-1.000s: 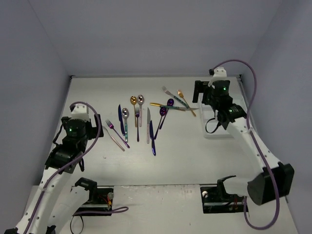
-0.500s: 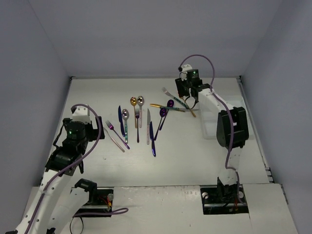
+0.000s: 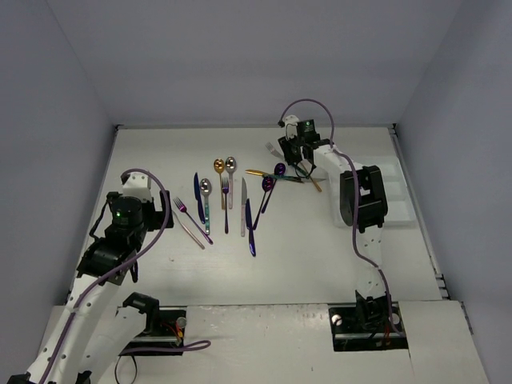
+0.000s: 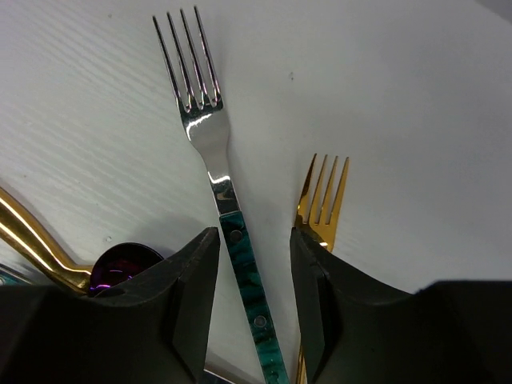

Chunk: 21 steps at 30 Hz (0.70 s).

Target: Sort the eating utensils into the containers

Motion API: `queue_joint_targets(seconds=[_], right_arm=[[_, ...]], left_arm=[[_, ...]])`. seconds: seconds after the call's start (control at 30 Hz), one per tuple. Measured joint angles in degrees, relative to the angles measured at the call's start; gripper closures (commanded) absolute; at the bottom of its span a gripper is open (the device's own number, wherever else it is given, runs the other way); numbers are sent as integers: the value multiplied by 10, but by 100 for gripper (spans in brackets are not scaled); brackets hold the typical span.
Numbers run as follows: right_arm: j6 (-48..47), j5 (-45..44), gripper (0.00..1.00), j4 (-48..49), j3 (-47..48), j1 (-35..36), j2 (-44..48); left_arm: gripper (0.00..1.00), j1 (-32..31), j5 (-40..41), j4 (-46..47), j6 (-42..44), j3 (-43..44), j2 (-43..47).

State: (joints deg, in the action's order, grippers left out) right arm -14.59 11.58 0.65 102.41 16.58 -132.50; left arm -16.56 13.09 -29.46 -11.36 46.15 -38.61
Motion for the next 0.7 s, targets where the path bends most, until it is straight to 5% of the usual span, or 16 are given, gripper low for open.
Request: queue_joint_targets(seconds=[0.3,0.47,0.7], right_arm=[[-7,44,74,5,0,0,-22],[-8,53,99,5,0,0,-23],[-9,54,100,-1,17,0,-24]], left_arm=[[8,0,-3,2,4,0,-5],[8,0,-7,2,4,0,-7],[8,0,-9,2,5,0,-6]])
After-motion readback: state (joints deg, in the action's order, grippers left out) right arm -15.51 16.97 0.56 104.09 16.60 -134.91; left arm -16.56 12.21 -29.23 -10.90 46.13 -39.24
